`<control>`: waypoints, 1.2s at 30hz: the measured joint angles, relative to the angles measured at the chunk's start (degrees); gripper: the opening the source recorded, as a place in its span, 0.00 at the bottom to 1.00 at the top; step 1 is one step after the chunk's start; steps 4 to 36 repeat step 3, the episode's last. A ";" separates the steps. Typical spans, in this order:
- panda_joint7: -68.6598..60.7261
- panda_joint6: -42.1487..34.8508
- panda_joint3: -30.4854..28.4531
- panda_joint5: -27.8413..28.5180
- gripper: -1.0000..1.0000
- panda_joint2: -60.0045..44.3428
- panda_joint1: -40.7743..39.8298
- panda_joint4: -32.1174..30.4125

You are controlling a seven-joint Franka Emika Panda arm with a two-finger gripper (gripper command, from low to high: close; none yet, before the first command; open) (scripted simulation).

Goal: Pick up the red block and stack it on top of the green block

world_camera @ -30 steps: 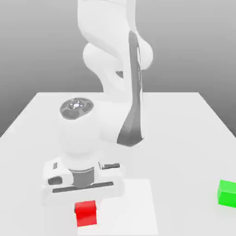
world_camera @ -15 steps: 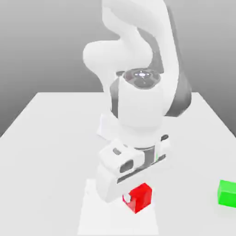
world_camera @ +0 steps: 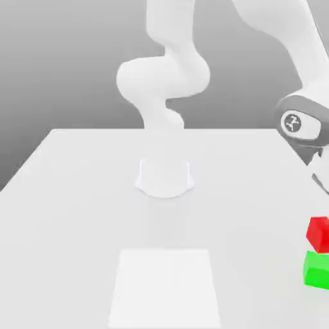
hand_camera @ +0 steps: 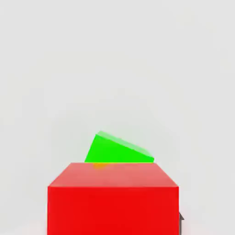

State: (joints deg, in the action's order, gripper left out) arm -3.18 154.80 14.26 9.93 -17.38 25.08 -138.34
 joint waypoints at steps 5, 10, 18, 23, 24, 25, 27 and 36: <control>0.00 0.00 0.00 0.00 1.00 0.00 0.00 0.00; 0.00 0.00 0.00 0.00 1.00 0.00 0.00 0.00; 0.00 0.00 0.00 0.00 1.00 0.00 0.00 0.00; 0.00 0.00 0.00 0.00 1.00 0.00 0.00 0.00; 0.00 0.00 0.00 0.00 1.00 0.00 0.00 0.00; 0.00 0.00 0.00 0.00 1.00 0.00 0.00 0.00; 0.00 0.00 0.00 0.00 1.00 0.00 0.00 0.00; 0.00 0.00 0.00 0.00 1.00 0.00 0.00 0.00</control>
